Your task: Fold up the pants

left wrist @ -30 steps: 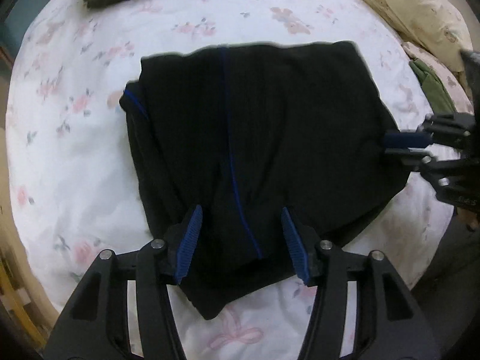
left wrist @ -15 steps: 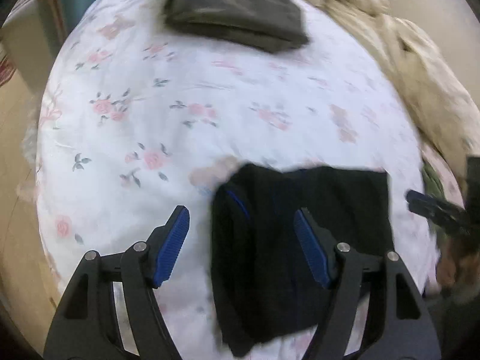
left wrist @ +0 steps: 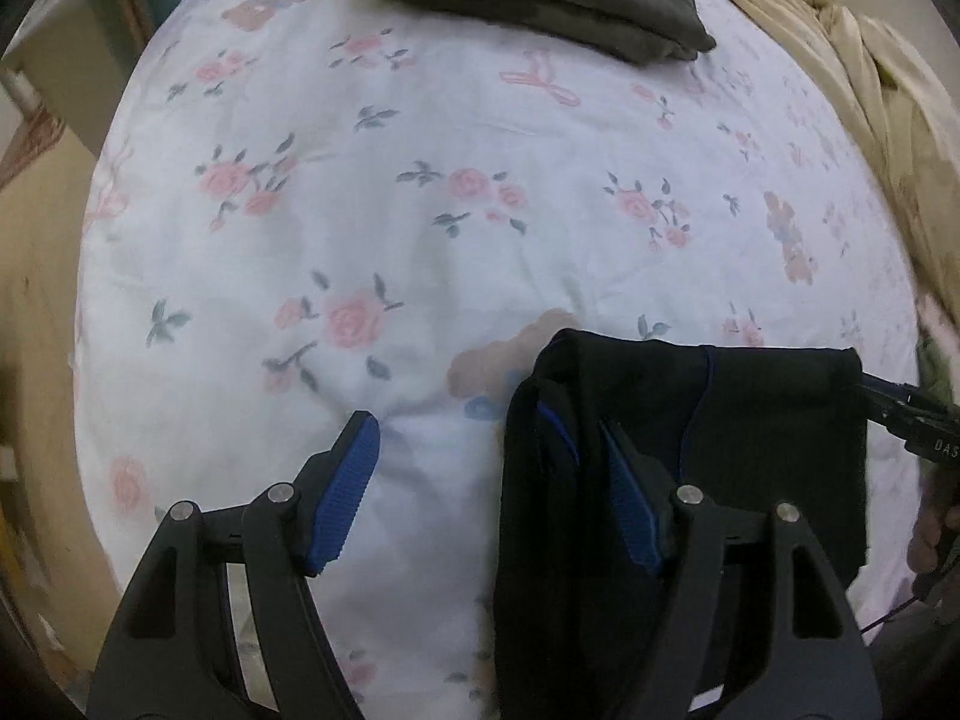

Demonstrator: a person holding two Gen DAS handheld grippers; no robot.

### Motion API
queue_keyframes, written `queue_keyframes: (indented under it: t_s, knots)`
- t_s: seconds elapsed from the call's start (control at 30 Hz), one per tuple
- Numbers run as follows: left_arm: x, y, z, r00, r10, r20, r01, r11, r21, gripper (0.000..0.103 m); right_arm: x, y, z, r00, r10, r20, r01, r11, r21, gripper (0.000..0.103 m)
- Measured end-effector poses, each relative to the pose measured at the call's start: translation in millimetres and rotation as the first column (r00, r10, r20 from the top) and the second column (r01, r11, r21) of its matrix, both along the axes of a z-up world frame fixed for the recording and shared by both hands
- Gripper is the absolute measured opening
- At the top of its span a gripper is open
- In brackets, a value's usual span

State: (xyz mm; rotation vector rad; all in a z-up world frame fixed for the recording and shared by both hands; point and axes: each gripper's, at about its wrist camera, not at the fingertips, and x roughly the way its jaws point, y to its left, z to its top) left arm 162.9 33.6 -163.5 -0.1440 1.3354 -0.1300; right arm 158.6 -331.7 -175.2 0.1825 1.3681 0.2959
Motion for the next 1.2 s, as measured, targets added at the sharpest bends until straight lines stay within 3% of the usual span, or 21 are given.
queue_keyframes:
  t_s: [0.23, 0.3, 0.43, 0.5, 0.6, 0.63, 0.83, 0.9, 0.97, 1.07, 1.2]
  knots:
    - [-9, 11, 25, 0.998, 0.054, 0.032, -0.050, 0.993, -0.111, 0.070, -11, -29, 34, 0.994, -0.092, 0.062, 0.081, 0.985, 0.154, 0.053]
    - [-19, 1, 28, 0.999, 0.017, 0.049, -0.015, 0.999, -0.046, 0.070, -16, -23, 34, 0.997, -0.066, 0.050, 0.057, 0.985, 0.165, 0.053]
    - [-44, -40, 10, 0.991, -0.131, 0.007, 0.130, 0.987, 0.099, 0.070, -38, 19, 26, 0.997, 0.082, 0.015, -0.083, 0.996, 0.042, 0.053]
    - [-55, -48, -6, 0.988, -0.148, -0.046, 0.152, 0.982, 0.109, 0.071, -49, 40, 11, 0.988, 0.153, -0.033, -0.153, 0.988, -0.005, 0.053]
    - [-64, -49, -6, 0.990, -0.142, -0.016, 0.142, 0.980, 0.139, 0.073, -64, 47, -1, 0.979, 0.204, -0.025, -0.206, 0.971, -0.123, 0.053]
    - [-65, -48, -5, 0.990, -0.136, -0.020, 0.138, 0.981, 0.138, 0.073, -65, 45, -1, 0.977, 0.210, -0.018, -0.211, 0.970, -0.123, 0.053]
    - [-69, -33, 5, 0.998, -0.064, -0.025, 0.066, 0.992, 0.105, 0.073, -73, 10, 12, 0.996, 0.091, -0.018, -0.092, 0.996, -0.019, 0.054]
    - [-71, -28, 10, 0.998, -0.048, -0.034, 0.051, 0.995, 0.091, 0.072, -78, 3, 18, 0.998, 0.060, 0.007, -0.060, 0.998, 0.010, 0.065]
    - [-78, -12, 21, 0.999, -0.014, -0.029, 0.015, 0.999, 0.051, 0.072, -79, -2, 18, 1.000, 0.023, 0.007, -0.023, 0.999, 0.045, 0.083]
    - [-81, -9, 26, 1.000, 0.003, -0.026, -0.003, 1.000, 0.027, 0.079, -81, -5, 20, 1.000, 0.004, 0.004, -0.004, 0.996, 0.086, 0.084]
    - [-80, -11, 19, 0.999, -0.005, -0.048, 0.006, 1.000, 0.008, 0.080, -77, 2, 14, 1.000, -0.007, -0.007, 0.007, 0.998, 0.070, 0.084]
